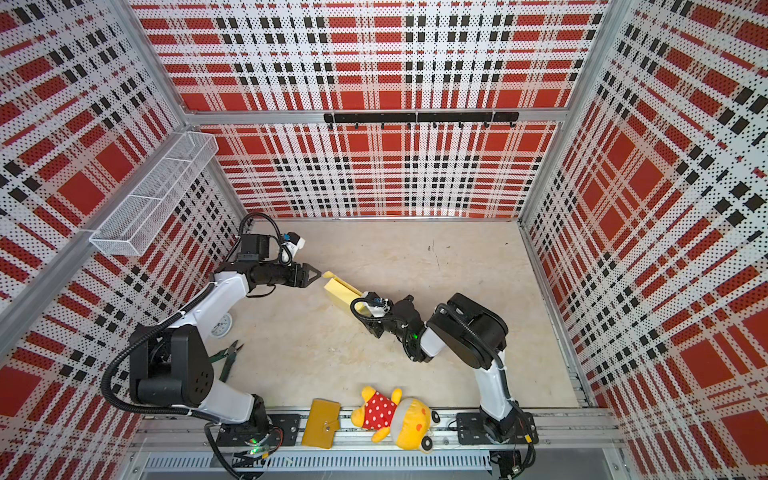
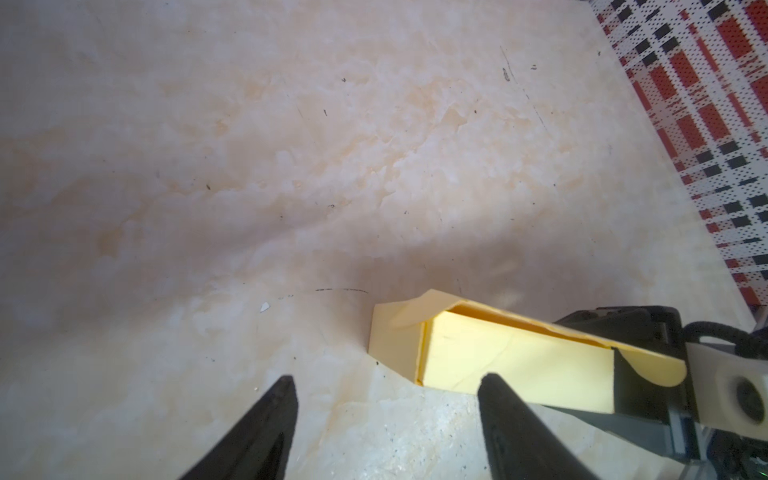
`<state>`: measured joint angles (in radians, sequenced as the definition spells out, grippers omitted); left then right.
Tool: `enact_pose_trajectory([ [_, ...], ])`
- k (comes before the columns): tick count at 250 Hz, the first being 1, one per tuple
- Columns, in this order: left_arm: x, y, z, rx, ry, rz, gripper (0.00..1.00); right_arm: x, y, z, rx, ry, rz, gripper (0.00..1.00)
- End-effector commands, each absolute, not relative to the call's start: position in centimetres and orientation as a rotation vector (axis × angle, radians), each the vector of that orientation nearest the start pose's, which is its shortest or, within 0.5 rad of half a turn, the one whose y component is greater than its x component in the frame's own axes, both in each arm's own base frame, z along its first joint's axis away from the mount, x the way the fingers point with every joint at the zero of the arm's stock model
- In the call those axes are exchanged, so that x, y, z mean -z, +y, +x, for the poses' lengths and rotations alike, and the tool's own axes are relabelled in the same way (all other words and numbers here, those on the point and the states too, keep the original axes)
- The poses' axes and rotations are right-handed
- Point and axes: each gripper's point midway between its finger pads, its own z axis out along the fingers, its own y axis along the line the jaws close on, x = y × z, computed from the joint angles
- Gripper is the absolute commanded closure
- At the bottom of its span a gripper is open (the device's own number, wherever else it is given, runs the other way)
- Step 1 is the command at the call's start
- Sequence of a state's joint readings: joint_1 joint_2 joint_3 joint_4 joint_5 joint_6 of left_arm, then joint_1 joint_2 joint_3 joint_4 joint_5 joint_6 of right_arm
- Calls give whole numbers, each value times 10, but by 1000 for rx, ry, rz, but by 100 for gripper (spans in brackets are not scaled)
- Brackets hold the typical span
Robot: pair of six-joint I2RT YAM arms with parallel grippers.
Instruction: Fold the paper box
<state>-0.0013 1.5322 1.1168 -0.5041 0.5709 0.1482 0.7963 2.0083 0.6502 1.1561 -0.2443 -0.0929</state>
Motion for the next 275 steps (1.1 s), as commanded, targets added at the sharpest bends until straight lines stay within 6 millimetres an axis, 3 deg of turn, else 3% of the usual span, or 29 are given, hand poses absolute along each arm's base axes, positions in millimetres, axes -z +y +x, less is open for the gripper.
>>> enact_pose_trajectory([
  [1, -159, -87, 394, 576, 2349, 451, 27, -88, 372, 301, -775, 1500, -932, 49],
  [83, -150, -112, 393, 621, 2378, 513, 28, -87, 365, 306, -789, 1497, -946, 52],
  [153, -143, -117, 399, 629, 2423, 497, 34, -85, 368, 302, -800, 1505, -992, 53],
  [246, -138, -129, 399, 740, 2437, 487, 62, -81, 367, 302, -793, 1517, -995, 56],
  [275, -139, -134, 397, 754, 2441, 494, 64, -82, 366, 304, -780, 1517, -994, 56],
])
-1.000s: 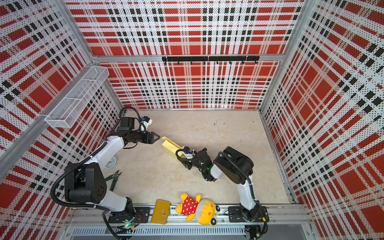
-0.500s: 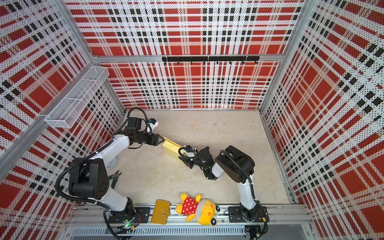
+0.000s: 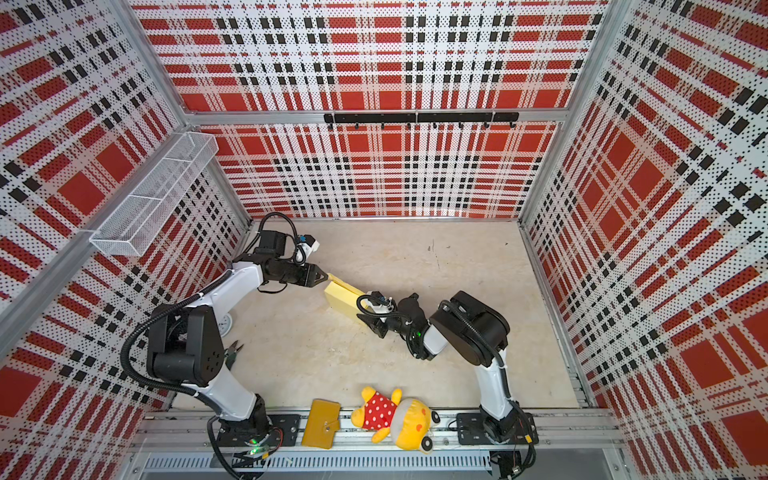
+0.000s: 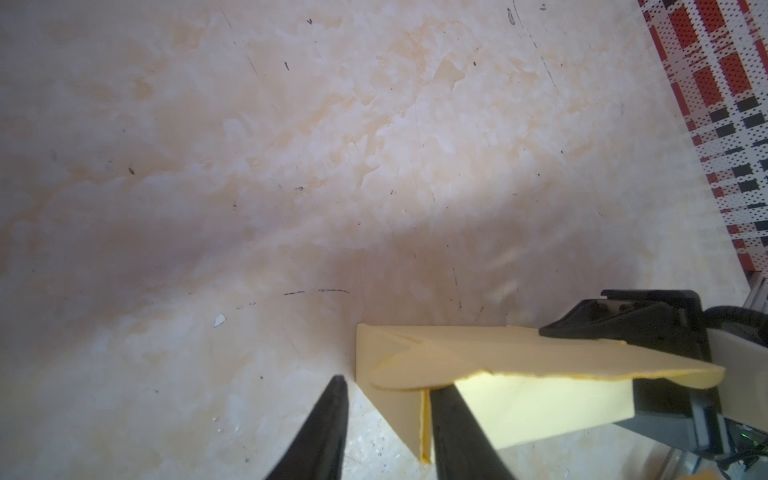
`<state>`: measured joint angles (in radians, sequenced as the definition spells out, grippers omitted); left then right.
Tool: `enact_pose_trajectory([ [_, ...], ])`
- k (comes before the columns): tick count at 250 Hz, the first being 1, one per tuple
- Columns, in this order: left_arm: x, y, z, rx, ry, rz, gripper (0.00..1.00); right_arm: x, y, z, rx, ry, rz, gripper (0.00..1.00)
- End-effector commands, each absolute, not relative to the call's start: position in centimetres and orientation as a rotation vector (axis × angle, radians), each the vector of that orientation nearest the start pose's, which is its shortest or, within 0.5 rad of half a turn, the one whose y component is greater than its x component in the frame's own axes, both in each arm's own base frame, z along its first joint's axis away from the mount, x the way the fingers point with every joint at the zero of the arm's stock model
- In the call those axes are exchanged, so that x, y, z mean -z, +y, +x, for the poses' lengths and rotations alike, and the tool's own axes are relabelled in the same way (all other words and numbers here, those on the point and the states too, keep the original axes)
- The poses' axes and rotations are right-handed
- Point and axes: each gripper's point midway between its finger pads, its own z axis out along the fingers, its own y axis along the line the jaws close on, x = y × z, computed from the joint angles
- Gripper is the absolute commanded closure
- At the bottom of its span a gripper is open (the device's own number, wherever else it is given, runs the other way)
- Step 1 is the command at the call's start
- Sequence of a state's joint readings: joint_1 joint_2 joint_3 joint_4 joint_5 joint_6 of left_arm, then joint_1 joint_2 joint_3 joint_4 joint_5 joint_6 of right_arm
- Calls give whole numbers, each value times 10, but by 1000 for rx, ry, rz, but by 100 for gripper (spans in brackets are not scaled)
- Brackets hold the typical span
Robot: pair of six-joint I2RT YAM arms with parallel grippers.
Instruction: Fold the paper box
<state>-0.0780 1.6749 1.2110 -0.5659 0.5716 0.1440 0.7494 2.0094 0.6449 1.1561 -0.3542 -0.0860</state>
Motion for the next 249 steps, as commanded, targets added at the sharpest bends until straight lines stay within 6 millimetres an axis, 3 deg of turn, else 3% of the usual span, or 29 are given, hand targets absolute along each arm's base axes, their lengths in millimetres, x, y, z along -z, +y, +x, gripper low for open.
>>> enact_pose_trajectory([
  [1, -139, -134, 397, 754, 2440, 493, 64, -82, 366, 304, -780, 1517, -994, 56],
  [26, -142, -139, 396, 774, 2420, 508, 62, -81, 367, 306, -778, 1516, -997, 57],
  [60, -144, -136, 396, 694, 2425, 548, 41, -80, 365, 309, -784, 1525, -987, 57],
  [91, -144, -132, 395, 639, 2399, 604, 41, -81, 365, 308, -787, 1520, -994, 56],
  [143, -147, -142, 388, 677, 2368, 672, 41, -86, 367, 308, -801, 1510, -1021, 56],
  [196, -150, -142, 387, 663, 2352, 696, 30, -86, 364, 311, -818, 1515, -1020, 57],
  [249, -152, -146, 383, 695, 2333, 720, 30, -86, 363, 316, -817, 1518, -1020, 58],
])
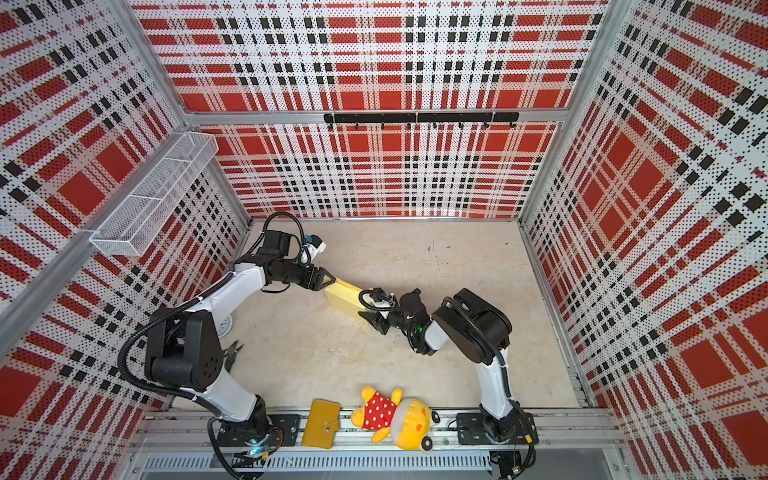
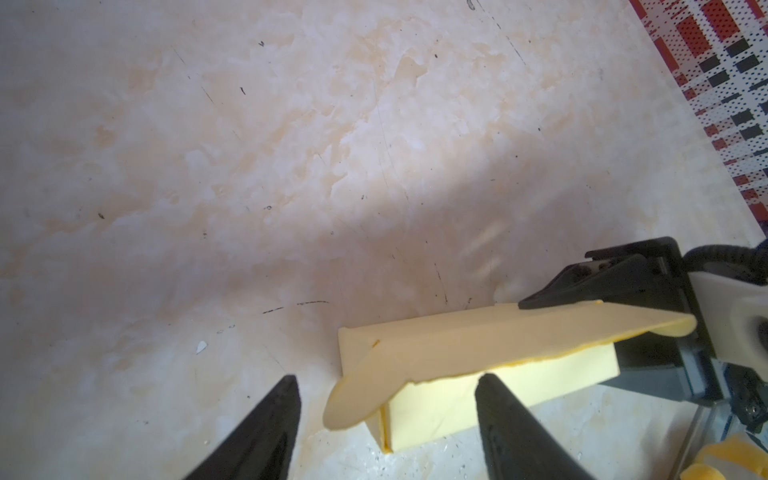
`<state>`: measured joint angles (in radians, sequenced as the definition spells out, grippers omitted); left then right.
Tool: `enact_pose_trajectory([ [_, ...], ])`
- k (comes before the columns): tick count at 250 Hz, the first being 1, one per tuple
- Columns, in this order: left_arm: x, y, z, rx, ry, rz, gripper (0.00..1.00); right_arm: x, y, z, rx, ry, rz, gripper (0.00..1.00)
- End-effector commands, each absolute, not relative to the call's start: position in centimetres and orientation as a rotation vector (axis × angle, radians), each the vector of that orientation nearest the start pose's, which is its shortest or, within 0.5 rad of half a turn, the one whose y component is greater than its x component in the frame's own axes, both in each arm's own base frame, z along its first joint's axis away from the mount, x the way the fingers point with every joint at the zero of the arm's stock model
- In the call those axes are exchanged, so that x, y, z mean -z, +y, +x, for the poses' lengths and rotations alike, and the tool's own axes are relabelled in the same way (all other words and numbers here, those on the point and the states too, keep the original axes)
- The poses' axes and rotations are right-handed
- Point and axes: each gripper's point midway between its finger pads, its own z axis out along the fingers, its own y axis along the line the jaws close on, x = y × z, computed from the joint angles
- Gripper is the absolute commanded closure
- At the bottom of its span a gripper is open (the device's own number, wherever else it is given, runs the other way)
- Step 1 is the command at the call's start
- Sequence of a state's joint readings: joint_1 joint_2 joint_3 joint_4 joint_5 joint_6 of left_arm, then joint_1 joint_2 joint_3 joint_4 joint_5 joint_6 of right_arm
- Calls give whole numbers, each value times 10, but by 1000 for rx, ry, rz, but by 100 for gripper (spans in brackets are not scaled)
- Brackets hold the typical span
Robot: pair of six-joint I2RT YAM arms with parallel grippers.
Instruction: Fold the paper box
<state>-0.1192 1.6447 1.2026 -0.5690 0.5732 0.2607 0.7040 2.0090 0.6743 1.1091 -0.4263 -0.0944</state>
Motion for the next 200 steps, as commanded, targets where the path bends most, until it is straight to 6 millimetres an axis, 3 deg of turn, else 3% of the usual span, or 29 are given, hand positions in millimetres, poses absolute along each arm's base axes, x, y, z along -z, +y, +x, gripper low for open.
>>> enact_pose_trajectory([
  [1, -152, -146, 383, 694, 2333, 721, 29, -86, 362, 316, -816, 1518, -1021, 58],
  [29, -144, -146, 381, 695, 2347, 746, 29, -83, 362, 317, -821, 1520, -1032, 59],
  [62, -151, -145, 381, 664, 2332, 800, 28, -84, 360, 317, -831, 1521, -1021, 60],
  [105, -148, -144, 384, 708, 2387, 715, 40, -81, 359, 319, -825, 1532, -1014, 61],
  [149, -157, -145, 384, 707, 2377, 689, 61, -82, 359, 321, -815, 1529, -1012, 63],
  [200, -163, -148, 379, 714, 2362, 682, 69, -80, 359, 321, -815, 1536, -1008, 64],
])
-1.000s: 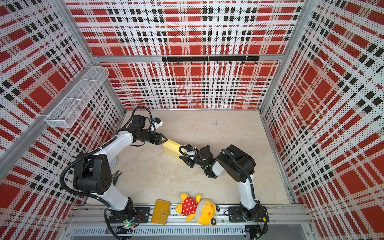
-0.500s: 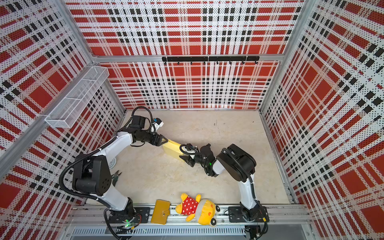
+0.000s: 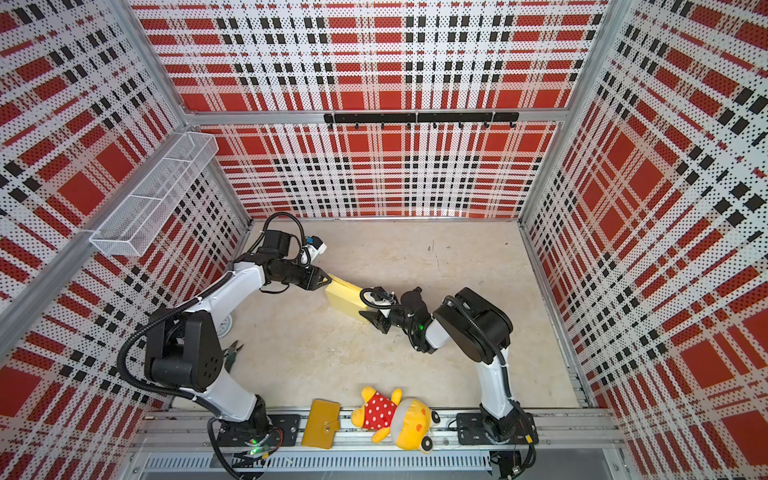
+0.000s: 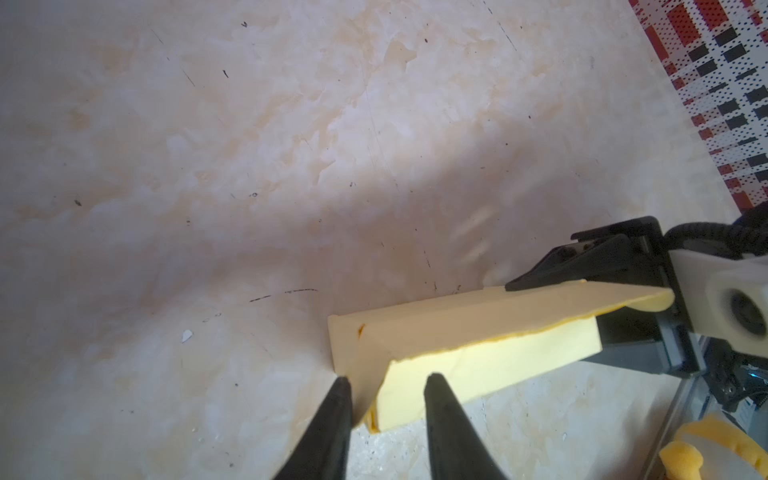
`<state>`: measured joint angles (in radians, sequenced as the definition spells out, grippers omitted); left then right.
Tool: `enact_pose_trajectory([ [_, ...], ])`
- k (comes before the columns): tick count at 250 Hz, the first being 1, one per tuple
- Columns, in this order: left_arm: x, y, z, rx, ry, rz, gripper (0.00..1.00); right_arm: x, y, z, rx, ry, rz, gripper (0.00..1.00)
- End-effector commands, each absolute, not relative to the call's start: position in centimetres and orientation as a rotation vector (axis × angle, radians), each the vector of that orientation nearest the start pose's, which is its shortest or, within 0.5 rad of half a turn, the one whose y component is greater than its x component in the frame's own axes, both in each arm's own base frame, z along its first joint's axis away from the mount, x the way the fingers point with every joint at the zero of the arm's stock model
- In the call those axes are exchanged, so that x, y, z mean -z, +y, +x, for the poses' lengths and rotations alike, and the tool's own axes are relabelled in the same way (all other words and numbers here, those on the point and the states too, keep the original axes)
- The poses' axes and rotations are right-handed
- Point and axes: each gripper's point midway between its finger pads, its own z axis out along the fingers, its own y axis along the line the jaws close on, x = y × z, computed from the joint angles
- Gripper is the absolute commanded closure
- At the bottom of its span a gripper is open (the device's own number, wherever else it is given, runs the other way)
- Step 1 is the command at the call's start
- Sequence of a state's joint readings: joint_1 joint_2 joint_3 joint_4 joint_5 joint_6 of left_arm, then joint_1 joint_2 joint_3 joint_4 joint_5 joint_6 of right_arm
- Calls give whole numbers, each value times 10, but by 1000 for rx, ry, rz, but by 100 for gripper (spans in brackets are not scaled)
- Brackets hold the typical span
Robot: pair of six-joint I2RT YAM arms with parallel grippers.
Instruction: Fold the paper box
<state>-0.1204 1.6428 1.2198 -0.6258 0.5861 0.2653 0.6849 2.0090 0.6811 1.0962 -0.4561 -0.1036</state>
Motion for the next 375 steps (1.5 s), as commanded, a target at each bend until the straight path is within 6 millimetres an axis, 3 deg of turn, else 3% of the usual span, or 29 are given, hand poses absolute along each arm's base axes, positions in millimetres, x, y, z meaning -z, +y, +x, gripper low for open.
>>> enact_pose_trajectory([
  [1, -163, -149, 379, 714, 2363, 682, 69, -80, 359, 321, -815, 1536, -1008, 64],
  [42, -164, -150, 377, 716, 2362, 678, 78, -80, 358, 320, -820, 1543, -1005, 65],
  [212, -148, -150, 378, 702, 2404, 646, 96, -80, 359, 322, -819, 1547, -1008, 66],
  [307, -144, -151, 378, 681, 2406, 646, 100, -101, 351, 328, -781, 1519, -935, 43],
  [375, -141, -152, 378, 677, 2411, 650, 100, -95, 335, 321, -753, 1559, -893, 35],
])
